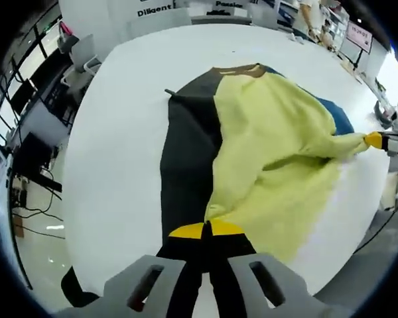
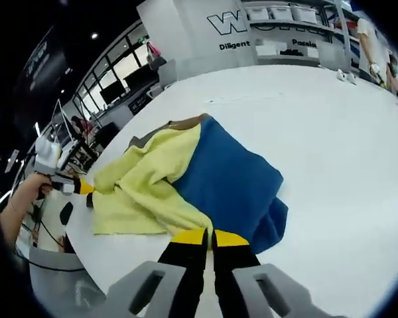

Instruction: Fold the garment on the visible template until the final outline fits inside the template.

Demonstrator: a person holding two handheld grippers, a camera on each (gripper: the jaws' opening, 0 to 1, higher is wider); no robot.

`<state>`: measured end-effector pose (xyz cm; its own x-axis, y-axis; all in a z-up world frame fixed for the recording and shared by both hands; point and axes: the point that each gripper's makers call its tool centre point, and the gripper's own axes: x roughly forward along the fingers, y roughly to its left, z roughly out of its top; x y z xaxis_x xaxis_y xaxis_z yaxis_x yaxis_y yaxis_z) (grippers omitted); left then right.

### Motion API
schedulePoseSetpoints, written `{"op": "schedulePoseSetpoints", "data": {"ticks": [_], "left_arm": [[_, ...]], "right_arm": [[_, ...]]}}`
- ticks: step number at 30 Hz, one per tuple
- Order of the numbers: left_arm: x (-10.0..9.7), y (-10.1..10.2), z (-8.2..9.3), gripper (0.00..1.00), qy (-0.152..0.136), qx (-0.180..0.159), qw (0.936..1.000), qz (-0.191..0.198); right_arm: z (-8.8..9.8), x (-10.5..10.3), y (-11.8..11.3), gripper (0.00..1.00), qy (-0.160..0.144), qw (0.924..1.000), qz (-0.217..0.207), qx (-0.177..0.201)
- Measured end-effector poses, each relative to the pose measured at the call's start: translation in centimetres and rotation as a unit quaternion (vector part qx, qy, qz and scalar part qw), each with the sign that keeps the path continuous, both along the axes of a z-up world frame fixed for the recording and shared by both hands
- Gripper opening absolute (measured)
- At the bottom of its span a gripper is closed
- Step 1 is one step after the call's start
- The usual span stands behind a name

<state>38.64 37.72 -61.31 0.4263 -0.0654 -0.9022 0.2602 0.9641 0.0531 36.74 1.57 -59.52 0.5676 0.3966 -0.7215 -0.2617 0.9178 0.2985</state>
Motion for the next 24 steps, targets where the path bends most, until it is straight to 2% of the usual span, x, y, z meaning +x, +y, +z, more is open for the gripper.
{"op": "schedulePoseSetpoints", "data": {"ticks": [2, 4, 8, 14, 18, 24], "left_arm": [[0.2, 0.7, 0.1, 0.0, -0.004, 0.014, 0.9999, -0.002], [0.4, 1.3, 0.1, 0.01, -0.005, 0.021, 0.9998, -0.003], [0.3, 1.4, -0.2, 0.01, -0.008, 0.007, 0.9999, 0.008], [0.0, 1.3, -0.4, 0.02, -0.017, 0.007, 0.9996, 0.021], [-0.4, 1.3, -0.4, 0.01, -0.013, 0.006, 0.9997, 0.019], [-0.6, 1.6, -0.2, 0.01, -0.014, 0.007, 0.9997, 0.017]], "right_arm": [[-0.6, -1.1, -0.6, 0.0, 0.026, 0.9996, 0.0, -0.016], [-1.0, -1.7, -0.8, 0.0, 0.036, 0.9991, 0.004, -0.024], [-1.5, -2.5, -0.5, 0.0, 0.048, 0.9987, 0.008, -0.016], [-2.1, -4.4, 0.0, 0.0, 0.078, 0.9953, 0.039, -0.041], [-2.5, -5.5, 0.2, 0.0, 0.088, 0.9926, 0.059, -0.059], [-3.3, -7.5, 0.8, 0.0, 0.103, 0.989, 0.082, -0.068]]}}
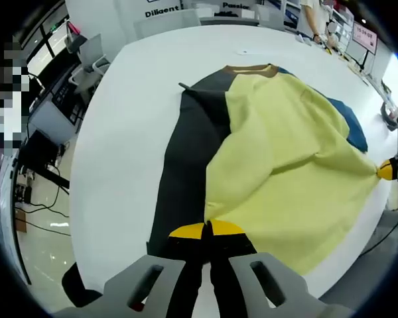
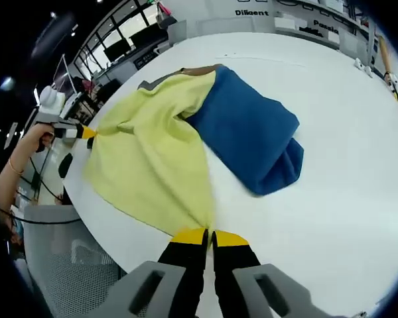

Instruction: Fold the garment on the visible template until the final outline fits inside the template.

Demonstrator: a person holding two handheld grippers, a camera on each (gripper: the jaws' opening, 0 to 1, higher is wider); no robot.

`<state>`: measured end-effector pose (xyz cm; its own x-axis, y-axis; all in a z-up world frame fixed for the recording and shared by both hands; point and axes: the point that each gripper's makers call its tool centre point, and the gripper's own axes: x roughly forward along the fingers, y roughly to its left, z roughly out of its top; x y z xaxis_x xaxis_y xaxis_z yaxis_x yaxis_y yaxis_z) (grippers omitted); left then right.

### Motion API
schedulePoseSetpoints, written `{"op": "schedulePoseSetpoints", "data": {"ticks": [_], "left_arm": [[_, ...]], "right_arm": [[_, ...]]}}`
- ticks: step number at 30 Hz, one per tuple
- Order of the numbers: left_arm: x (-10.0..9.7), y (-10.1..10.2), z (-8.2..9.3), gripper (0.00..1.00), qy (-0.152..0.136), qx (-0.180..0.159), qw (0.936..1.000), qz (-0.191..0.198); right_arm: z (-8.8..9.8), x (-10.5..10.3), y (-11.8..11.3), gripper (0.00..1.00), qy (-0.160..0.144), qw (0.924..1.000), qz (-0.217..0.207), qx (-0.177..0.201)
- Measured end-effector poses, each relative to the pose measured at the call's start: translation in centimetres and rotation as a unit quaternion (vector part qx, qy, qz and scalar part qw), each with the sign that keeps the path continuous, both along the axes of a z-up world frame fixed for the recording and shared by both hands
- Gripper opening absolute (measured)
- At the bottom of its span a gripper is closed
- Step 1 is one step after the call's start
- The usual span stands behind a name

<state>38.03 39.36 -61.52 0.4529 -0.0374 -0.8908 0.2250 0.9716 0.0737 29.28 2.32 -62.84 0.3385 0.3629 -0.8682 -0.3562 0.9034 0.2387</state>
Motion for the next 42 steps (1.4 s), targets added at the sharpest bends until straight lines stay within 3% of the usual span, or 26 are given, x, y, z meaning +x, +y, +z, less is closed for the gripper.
{"op": "schedulePoseSetpoints", "data": {"ticks": [12, 31, 42], "left_arm": [[-1.4, 0.4, -0.2, 0.01, 0.016, 0.002, 0.9999, -0.003], [-4.0, 0.2, -1.0, 0.01, 0.041, 0.01, 0.9991, -0.006], [-4.9, 0.5, -1.5, 0.01, 0.044, 0.012, 0.9989, 0.012]], "right_arm": [[-1.5, -3.6, 0.6, 0.0, 0.026, 0.9992, 0.027, -0.012], [-1.9, -4.6, 0.1, 0.0, 0.037, 0.9976, 0.046, -0.036], [-1.9, -5.1, 0.1, 0.0, 0.04, 0.9966, 0.057, -0.044]]}}
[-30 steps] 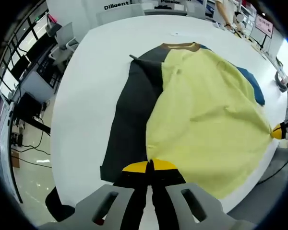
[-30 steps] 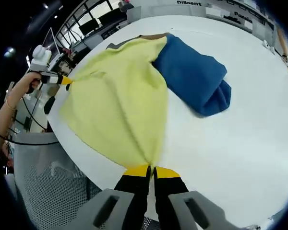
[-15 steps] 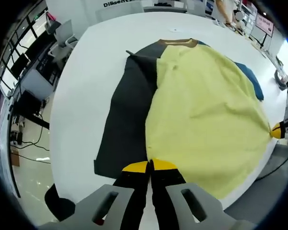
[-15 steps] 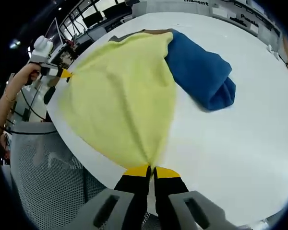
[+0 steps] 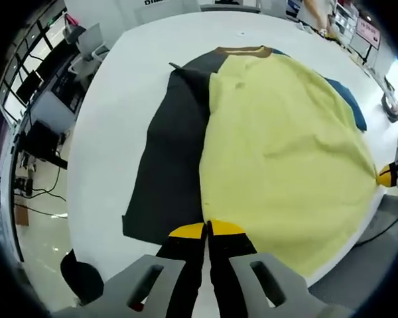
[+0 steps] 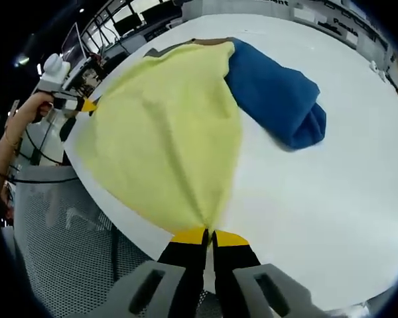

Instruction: Fold the garment on the visible template until the final outline fits inside the template.

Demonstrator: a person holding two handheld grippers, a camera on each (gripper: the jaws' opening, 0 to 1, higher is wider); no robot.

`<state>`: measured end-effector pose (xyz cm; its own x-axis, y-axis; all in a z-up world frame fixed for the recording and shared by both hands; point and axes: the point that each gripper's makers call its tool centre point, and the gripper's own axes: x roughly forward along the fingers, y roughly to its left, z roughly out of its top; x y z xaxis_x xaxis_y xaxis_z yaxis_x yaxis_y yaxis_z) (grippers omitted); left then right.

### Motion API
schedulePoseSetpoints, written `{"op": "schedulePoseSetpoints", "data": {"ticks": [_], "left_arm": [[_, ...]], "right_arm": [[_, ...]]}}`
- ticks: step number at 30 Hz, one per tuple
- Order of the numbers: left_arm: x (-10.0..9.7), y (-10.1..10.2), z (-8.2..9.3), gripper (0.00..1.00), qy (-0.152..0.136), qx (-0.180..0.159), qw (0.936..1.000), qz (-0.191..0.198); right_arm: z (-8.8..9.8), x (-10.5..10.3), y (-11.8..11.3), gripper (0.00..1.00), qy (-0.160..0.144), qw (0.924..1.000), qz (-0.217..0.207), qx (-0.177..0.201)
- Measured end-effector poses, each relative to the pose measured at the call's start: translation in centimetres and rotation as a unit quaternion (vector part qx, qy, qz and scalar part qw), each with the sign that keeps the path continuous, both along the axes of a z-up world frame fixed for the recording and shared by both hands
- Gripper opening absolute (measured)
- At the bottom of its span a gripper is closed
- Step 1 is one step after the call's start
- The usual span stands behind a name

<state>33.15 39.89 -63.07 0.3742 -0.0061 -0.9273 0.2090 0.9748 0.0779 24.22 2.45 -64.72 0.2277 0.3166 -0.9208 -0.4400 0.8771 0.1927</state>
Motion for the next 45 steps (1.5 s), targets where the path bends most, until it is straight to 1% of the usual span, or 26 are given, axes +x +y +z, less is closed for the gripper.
{"op": "schedulePoseSetpoints", "data": {"ticks": [5, 11, 12, 13, 14, 15, 18, 20, 21, 23, 24, 25, 27, 29, 30, 33, 34, 37, 39, 41, 45], "left_arm": [[-0.4, 0.3, -0.1, 0.02, 0.001, 0.004, 1.0, 0.004], [-0.6, 1.0, -0.2, 0.01, -0.002, 0.008, 0.9999, 0.015], [-0.7, 1.9, -0.2, 0.01, 0.002, 0.034, 0.9993, 0.012], [-1.1, 2.5, -0.2, 0.01, 0.011, 0.055, 0.9984, 0.006], [-1.2, 2.9, -0.2, 0.01, 0.013, 0.069, 0.9975, -0.002], [-1.3, 3.0, -0.2, 0.01, 0.011, 0.071, 0.9974, -0.001], [-1.5, 2.8, -0.2, 0.01, 0.006, 0.041, 0.9991, 0.014], [-1.5, 3.0, -0.1, 0.01, 0.002, 0.037, 0.9992, 0.018], [-1.5, 3.0, 0.0, 0.01, -0.001, 0.035, 0.9992, 0.021], [-1.3, 2.7, 0.2, 0.02, -0.009, 0.027, 0.9994, 0.02], [-1.2, 2.5, 0.3, 0.02, -0.011, 0.019, 0.9995, 0.022], [-1.2, 2.3, 0.4, 0.02, -0.013, 0.014, 0.9996, 0.022], [-0.8, 1.9, 0.7, 0.04, -0.023, 0.003, 0.9995, 0.023], [-0.5, 1.6, 0.9, 0.08, -0.03, -0.003, 0.9993, 0.023], [-0.4, 1.4, 1.1, 0.11, -0.034, -0.006, 0.9992, 0.023], [0.3, 1.2, 1.6, 0.22, -0.048, -0.013, 0.9984, 0.026], [0.6, 1.2, 1.8, 0.26, -0.053, -0.015, 0.998, 0.03], [1.5, 1.4, 2.4, 0.33, -0.068, -0.017, 0.9967, 0.042], [1.9, 1.4, 2.6, 0.35, -0.073, -0.017, 0.9961, 0.046], [2.5, 1.6, 2.7, 0.35, -0.074, -0.012, 0.9962, 0.043], [3.5, 2.5, 2.9, 0.35, -0.085, 0.004, 0.9948, 0.055]], "right_arm": [[0.0, -0.3, 0.2, 0.0, 0.002, 0.9999, 0.011, -0.004], [0.0, -0.9, 0.7, 0.0, 0.012, 0.9997, 0.019, 0.003], [0.0, -0.9, 0.8, 0.0, 0.012, 0.9997, 0.02, 0.003], [0.0, -1.0, 0.8, 0.0, 0.012, 0.9997, 0.023, 0.002], [0.0, -1.0, 0.8, 0.0, 0.012, 0.9996, 0.024, 0.001], [0.0, -1.0, 0.8, 0.0, 0.013, 0.9996, 0.025, 0.001], [0.0, -1.1, 0.9, 0.0, 0.012, 0.9994, 0.032, 0.0], [0.0, -1.0, 0.9, 0.0, 0.011, 0.9994, 0.033, 0.0], [0.1, -0.7, 0.8, 0.0, 0.003, 0.9997, 0.024, 0.002], [0.5, -0.5, 0.8, 0.02, -0.003, 0.9997, 0.022, 0.009], [0.9, 0.2, 0.7, 0.05, -0.015, 0.9997, 0.004, 0.017], [1.1, 0.4, 0.7, 0.08, -0.016, 0.9997, -0.001, 0.019], [1.4, 0.8, 0.3, 0.12, -0.016, 0.9998, 0.004, 0.014], [1.7, 1.6, -0.2, 0.17, -0.028, 0.9996, 0.009, 0.002], [1.9, 1.9, -0.4, 0.2, -0.032, 0.9995, 0.006, 0.001], [2.7, 3.8, -0.9, 0.31, -0.049, 0.9985, -0.022, 0.015], [3.0, 4.7, -1.1, 0.33, -0.055, 0.9977, -0.034, 0.022], [4.0, 7.0, -1.9, 0.38, -0.077, 0.9954, -0.05, 0.027], [4.6, 8.9, -2.6, 0.4, -0.102, 0.9927, -0.061, 0.022], [5.2, 10.5, -3.2, 0.42, -0.118, 0.99, -0.074, 0.025], [5.6, 13.2, -3.8, 0.48, -0.13, 0.9848, -0.108, 0.042]]}}
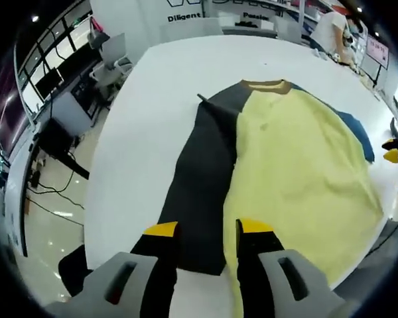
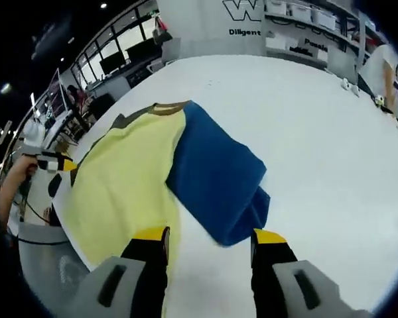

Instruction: Fold the garment on the visible template until the final outline fits inside the template.

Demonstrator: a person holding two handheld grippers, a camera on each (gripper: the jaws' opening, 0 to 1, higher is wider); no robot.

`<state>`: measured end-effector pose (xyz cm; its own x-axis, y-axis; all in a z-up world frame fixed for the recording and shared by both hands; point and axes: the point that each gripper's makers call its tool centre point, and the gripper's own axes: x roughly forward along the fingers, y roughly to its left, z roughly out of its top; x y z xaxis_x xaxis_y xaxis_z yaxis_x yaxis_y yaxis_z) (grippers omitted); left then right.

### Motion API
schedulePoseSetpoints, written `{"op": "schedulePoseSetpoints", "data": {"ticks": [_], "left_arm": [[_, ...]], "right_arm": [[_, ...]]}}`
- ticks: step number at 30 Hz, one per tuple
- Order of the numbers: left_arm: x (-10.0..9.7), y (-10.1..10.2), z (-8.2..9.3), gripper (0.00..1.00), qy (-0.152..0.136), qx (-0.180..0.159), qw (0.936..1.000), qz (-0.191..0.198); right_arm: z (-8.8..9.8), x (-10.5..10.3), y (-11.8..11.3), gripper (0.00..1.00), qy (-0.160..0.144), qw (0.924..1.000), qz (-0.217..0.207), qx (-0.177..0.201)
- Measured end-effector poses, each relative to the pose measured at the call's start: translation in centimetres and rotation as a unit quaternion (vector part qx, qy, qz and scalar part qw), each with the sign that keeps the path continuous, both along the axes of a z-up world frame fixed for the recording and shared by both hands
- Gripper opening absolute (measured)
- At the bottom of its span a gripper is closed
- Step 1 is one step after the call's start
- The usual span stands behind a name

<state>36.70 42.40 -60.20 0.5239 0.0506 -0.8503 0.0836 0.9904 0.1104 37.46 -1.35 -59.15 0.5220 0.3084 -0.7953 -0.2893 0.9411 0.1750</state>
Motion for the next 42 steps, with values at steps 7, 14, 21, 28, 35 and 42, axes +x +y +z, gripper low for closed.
{"op": "schedulePoseSetpoints", "data": {"ticks": [7, 14, 21, 28, 35, 42], "left_arm": [[2.0, 1.5, 0.0, 0.34, -0.017, 0.009, 0.9993, 0.032], [3.5, 2.4, -0.9, 0.34, -0.019, 0.008, 0.9987, 0.048], [3.7, 2.2, -2.9, 0.36, 0.003, -0.006, 0.9986, 0.052], [4.1, 2.0, -2.9, 0.33, 0.002, -0.008, 0.9991, 0.042], [4.6, 1.1, -3.1, 0.03, -0.003, -0.001, 0.9996, 0.028], [4.9, 2.1, -3.1, 0.03, -0.004, 0.01, 0.9994, 0.033]], "right_arm": [[-0.9, 3.8, -1.3, 0.5, -0.013, 0.9995, -0.03, -0.003], [-2.9, 5.1, -1.9, 0.49, -0.002, 0.9993, -0.035, -0.011], [-4.1, 6.1, -1.5, 0.44, -0.005, 0.9993, -0.037, 0.002], [-4.8, 6.1, -1.5, 0.36, -0.015, 0.999, -0.025, -0.033], [-4.7, 6.8, -2.0, 0.21, -0.023, 0.9985, -0.034, -0.037], [-4.7, 7.7, -3.0, 0.15, -0.031, 0.9974, -0.045, -0.047]]}}
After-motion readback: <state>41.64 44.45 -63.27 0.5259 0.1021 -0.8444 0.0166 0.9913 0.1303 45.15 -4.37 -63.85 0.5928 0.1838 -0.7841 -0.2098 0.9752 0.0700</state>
